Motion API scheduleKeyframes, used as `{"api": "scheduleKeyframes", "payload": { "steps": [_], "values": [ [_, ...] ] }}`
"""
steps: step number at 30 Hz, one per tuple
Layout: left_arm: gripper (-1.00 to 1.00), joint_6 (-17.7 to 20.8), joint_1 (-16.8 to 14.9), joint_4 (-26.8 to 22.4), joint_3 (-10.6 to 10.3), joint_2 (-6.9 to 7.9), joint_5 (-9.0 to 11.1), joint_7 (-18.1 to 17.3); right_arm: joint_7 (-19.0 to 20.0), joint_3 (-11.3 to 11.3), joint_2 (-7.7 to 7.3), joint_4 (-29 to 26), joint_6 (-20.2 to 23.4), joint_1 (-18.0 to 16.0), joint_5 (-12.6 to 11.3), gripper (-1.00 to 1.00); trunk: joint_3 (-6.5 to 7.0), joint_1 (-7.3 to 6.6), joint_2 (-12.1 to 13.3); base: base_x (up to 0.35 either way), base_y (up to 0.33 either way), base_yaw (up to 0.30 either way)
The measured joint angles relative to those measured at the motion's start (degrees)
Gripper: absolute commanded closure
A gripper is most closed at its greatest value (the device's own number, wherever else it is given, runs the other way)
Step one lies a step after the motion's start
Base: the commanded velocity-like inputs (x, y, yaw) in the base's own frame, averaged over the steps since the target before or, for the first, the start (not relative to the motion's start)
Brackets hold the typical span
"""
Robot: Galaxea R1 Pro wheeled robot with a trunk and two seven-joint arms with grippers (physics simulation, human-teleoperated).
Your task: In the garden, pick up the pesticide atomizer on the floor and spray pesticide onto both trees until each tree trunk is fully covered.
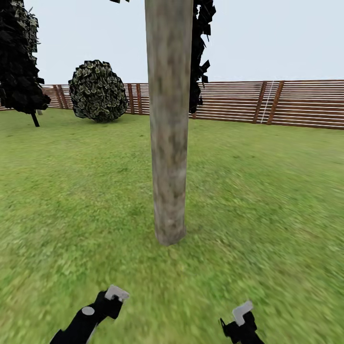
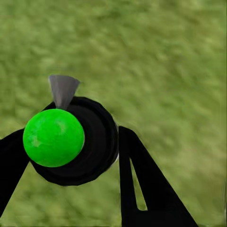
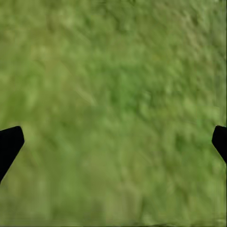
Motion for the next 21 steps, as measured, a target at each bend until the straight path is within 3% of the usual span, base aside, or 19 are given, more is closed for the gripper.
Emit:
{"api": "scheduleKeyframes", "payload": {
  "steps": [2,3,4,11,17,18,21],
  "values": [
    [1.00,6.2,-0.2,-0.4,-0.1,-1.32,3.6,2.2,-2.8,0.0,-0.15,1.7,-4.2,0.0,-7.0,-1.00,0.00,0.00,0.0,0.000,0.000,0.000],
    [1.00,15.0,-3.1,-0.5,-0.4,-3.56,7.3,3.2,-4.3,-0.3,-0.44,3.1,-6.9,0.0,-13.0,-1.00,0.01,0.00,0.0,0.000,0.000,0.000],
    [1.00,19.0,-5.4,-0.6,-0.5,-4.15,7.9,3.4,-4.5,-0.2,-0.80,3.2,-7.2,0.1,-14.1,-1.00,0.02,0.00,0.0,0.000,0.000,0.000],
    [1.00,25.2,-8.6,-3.1,-1.9,-8.15,7.1,3.3,-4.5,-0.1,-1.13,3.3,-7.2,0.0,-14.5,-1.00,0.01,-0.01,0.0,0.027,0.000,0.000],
    [1.00,27.1,-8.9,-5.2,-2.3,-8.64,7.3,3.3,-4.6,-0.1,-1.18,3.3,-7.3,0.1,-14.6,-1.00,0.01,-0.04,0.0,0.288,-0.011,-0.025],
    [1.00,27.2,-8.9,-5.5,-2.3,-8.58,7.4,3.3,-4.8,-0.2,-1.21,3.4,-7.2,0.1,-16.6,-1.00,0.01,-0.04,0.0,0.319,-0.081,-0.174],
    [1.00,27.2,-8.9,-5.6,-2.3,-8.59,7.5,3.3,-4.8,-0.2,-1.24,3.4,-7.2,0.1,-17.6,-1.00,0.01,-0.03,0.0,0.300,-0.120,-0.220]
  ]
}}
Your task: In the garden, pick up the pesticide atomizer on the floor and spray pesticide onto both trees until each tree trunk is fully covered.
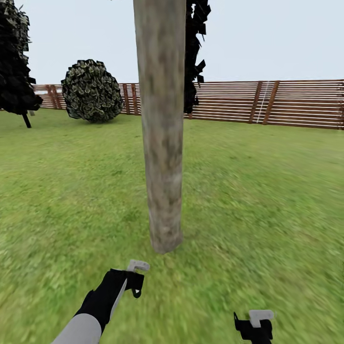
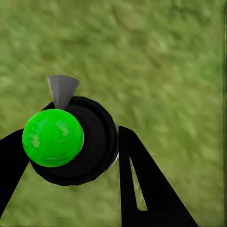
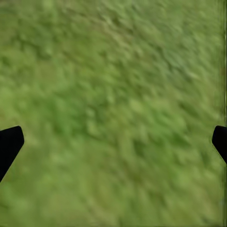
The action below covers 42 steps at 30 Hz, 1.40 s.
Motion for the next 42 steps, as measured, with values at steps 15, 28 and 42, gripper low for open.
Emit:
{"api": "scheduleKeyframes", "payload": {
  "steps": [15,28,42],
  "values": [
    [1.00,-0.4,0.2,-1.2,0.6,0.08,0.1,0.1,0.1,0.2,0.07,0.1,0.0,0.0,-0.4,-1.00,0.00,0.07,0.0,-0.060,-0.034,-0.131],
    [1.00,9.4,-4.7,-8.0,0.4,0.30,0.0,-0.4,0.2,0.2,0.05,0.1,0.0,0.0,-0.4,-1.00,0.14,0.03,0.0,-0.049,0.000,-0.082],
    [1.00,13.1,-9.6,-8.2,4.3,2.60,-0.6,-0.8,0.1,0.2,0.07,0.1,0.0,0.0,-0.4,-1.00,0.14,0.03,0.0,0.000,0.000,0.000]
  ]
}}
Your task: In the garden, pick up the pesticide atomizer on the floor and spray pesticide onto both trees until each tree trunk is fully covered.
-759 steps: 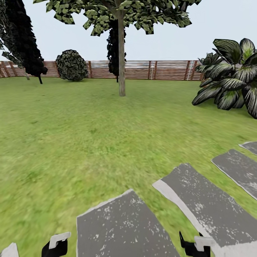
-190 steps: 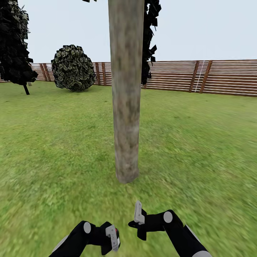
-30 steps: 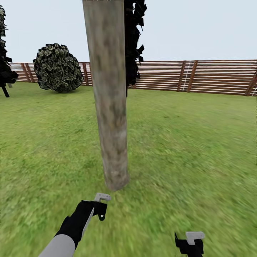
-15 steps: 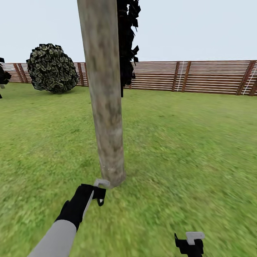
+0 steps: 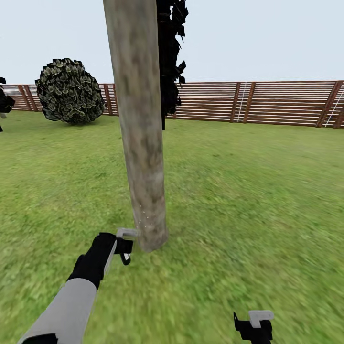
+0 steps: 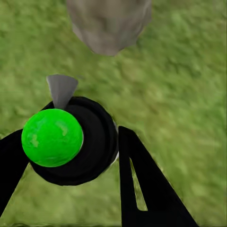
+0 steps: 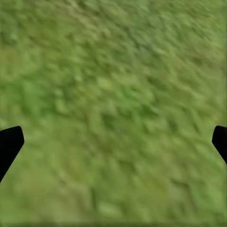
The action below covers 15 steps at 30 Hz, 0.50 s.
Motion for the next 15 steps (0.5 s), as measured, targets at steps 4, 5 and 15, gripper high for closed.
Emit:
{"api": "scheduleKeyframes", "payload": {
  "steps": [4,5,15],
  "values": [
    [1.00,3.0,-1.6,-0.2,-2.2,0.27,-0.7,-0.1,0.0,0.0,0.03,0.0,0.0,0.0,0.0,-1.00,0.01,0.00,0.0,0.000,0.000,0.119],
    [1.00,4.6,-2.9,-0.2,-3.1,-2.53,2.2,0.0,0.0,0.0,0.01,0.0,0.0,0.0,0.0,-1.00,0.01,0.00,0.0,0.000,0.000,0.062],
    [1.00,6.1,-5.0,-0.1,-3.8,2.90,1.2,-4.4,0.0,0.0,-0.02,0.0,0.0,0.0,0.0,-1.00,0.00,0.00,0.0,0.000,0.000,0.007]
  ]
}}
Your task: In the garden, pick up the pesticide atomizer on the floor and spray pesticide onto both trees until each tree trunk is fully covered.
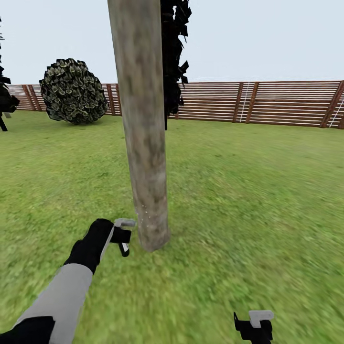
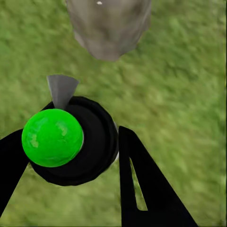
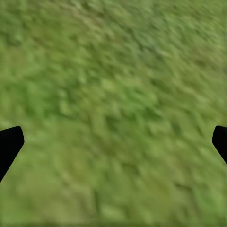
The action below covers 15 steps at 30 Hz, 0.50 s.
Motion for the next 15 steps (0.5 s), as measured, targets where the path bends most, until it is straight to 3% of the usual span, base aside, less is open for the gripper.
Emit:
{"api": "scheduleKeyframes", "payload": {
  "steps": [3,6,7,10,11,15],
  "values": [
    [1.00,1.9,-2.0,0.0,-0.2,-2.67,-0.2,-0.4,0.0,0.0,-0.02,0.0,0.0,0.0,0.0,-1.00,0.01,0.00,0.0,0.000,0.000,0.000],
    [1.00,4.2,-4.0,-0.1,-0.2,-2.79,-0.8,-0.5,0.0,0.0,-0.04,0.0,0.0,0.0,0.0,-1.00,0.00,0.00,0.0,0.000,0.000,0.000],
    [1.00,4.6,-4.5,-0.1,-0.1,-2.32,-1.1,-0.5,0.0,0.0,-0.06,0.0,0.0,0.0,0.0,-1.00,0.00,0.00,0.0,0.000,0.000,0.000],
    [1.00,4.9,-4.8,0.0,0.3,1.92,-1.2,-0.6,0.0,0.0,-0.08,0.0,0.0,0.0,0.0,-1.00,0.00,0.00,0.0,0.000,0.000,0.000],
    [1.00,4.9,-4.7,0.0,0.2,2.71,-1.2,-0.6,0.0,0.0,-0.08,0.0,0.0,0.0,0.0,-1.00,0.00,0.00,0.0,0.000,0.000,0.000],
    [1.00,5.1,-4.8,-2.0,0.0,3.19,-0.6,-0.6,0.0,0.0,-0.01,0.0,0.0,0.0,0.0,-1.00,0.00,0.00,0.0,0.017,-0.106,0.000]
  ]
}}
